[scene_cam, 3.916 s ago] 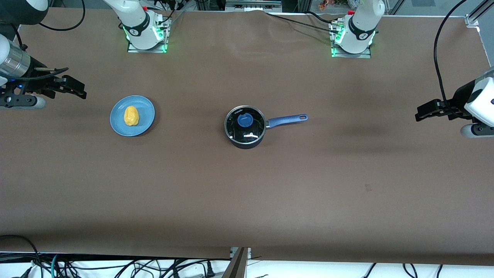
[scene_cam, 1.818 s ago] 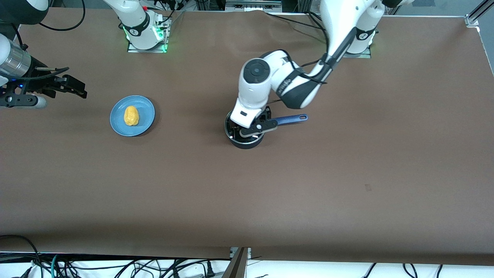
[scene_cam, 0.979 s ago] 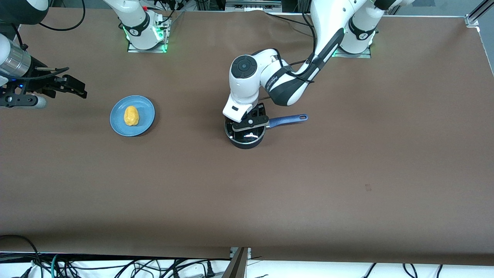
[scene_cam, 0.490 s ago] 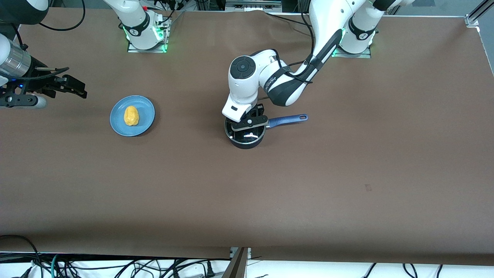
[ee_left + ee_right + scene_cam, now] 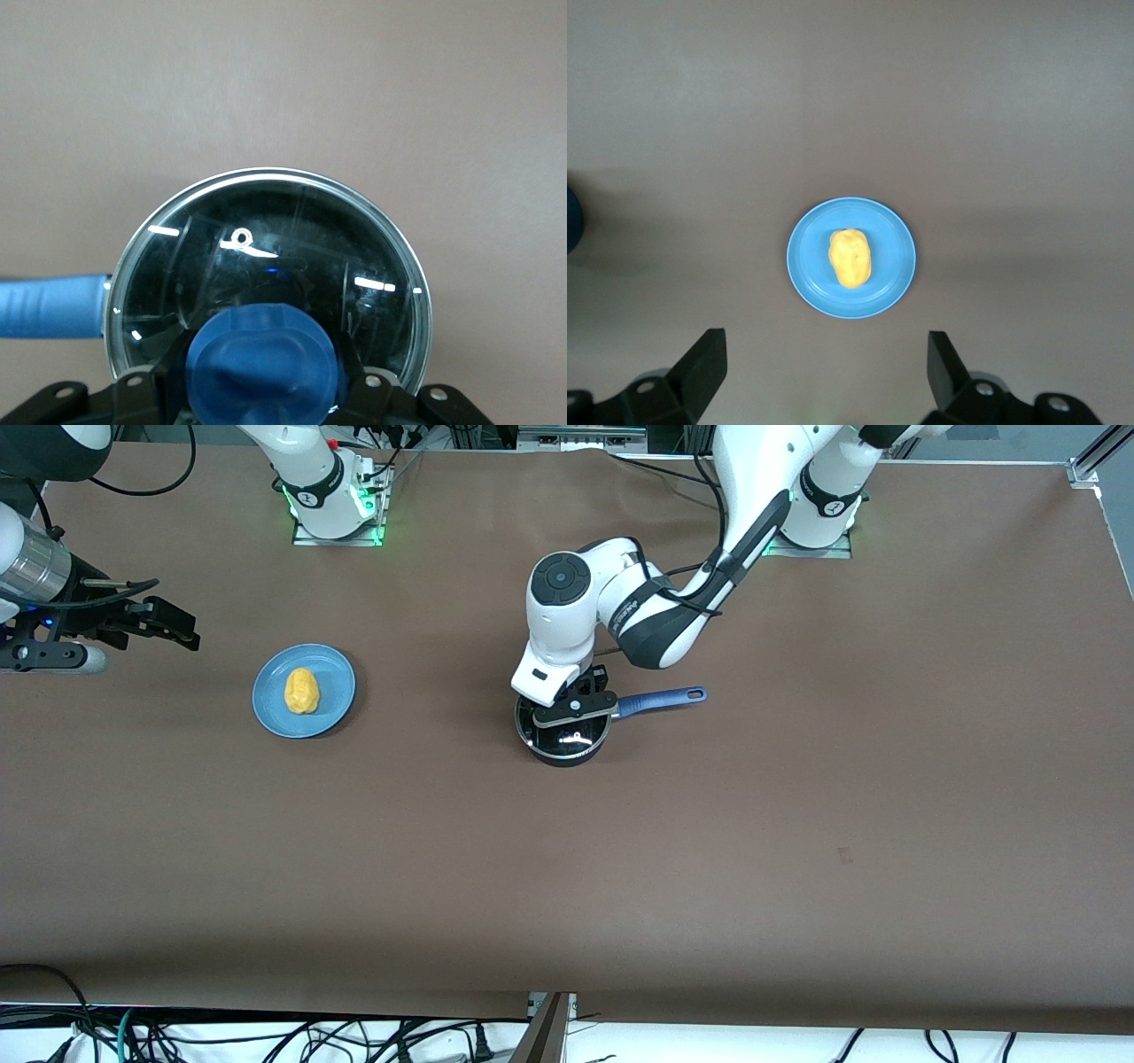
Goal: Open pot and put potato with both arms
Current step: 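Lift the glass lid off the saucepan with the left gripper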
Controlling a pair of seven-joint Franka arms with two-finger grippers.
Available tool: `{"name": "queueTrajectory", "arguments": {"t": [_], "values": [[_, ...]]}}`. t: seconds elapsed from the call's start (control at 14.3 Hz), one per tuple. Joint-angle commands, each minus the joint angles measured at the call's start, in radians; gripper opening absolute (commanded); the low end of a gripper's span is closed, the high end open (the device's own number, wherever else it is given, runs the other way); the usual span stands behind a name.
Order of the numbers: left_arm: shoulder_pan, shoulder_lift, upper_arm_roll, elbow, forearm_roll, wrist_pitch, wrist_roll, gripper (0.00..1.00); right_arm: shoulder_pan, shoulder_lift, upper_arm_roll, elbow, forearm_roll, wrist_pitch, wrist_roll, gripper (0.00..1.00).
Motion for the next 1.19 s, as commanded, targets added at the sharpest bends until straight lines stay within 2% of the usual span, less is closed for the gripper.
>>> {"name": "queueTrajectory", "arguments": {"t": [0.0, 0.14, 0.42, 0.56, 0.7, 0.84, 1.12], "values": [[0.086, -0.092, -0.023, -0.015, 0.008, -0.066, 0.106, 0.52, -0.016, -0.009, 0.012, 0.004, 0.017, -0.021, 0.007, 1.00], [0.172, -0.165, -0.023, -0.071, -0.041, -0.071, 0.251, 0.52, -0.016, -0.009, 0.012, 0.004, 0.017, -0.021, 0.007, 1.00], [0.413, -0.288, -0.010, -0.206, -0.138, -0.069, 0.717, 0.52, -0.011, -0.006, 0.017, 0.004, 0.008, -0.021, -0.007, 1.00], [0.501, -0.322, 0.041, -0.251, -0.184, -0.069, 0.949, 0.52, 0.007, 0.029, 0.018, -0.007, 0.005, -0.045, 0.001, 1.00], [0.545, -0.333, 0.118, -0.286, -0.193, -0.066, 1.142, 0.52, 0.024, 0.092, 0.018, -0.011, 0.001, -0.050, -0.007, 1.00], [0.582, -0.325, 0.187, -0.326, -0.241, -0.038, 1.282, 0.52, 0.027, 0.111, 0.018, -0.092, -0.010, 0.022, -0.024, 1.00], [0.602, -0.298, 0.293, -0.430, -0.282, 0.118, 1.497, 0.53, 0.030, 0.105, 0.020, -0.380, -0.035, 0.353, -0.024, 1.00]]}}
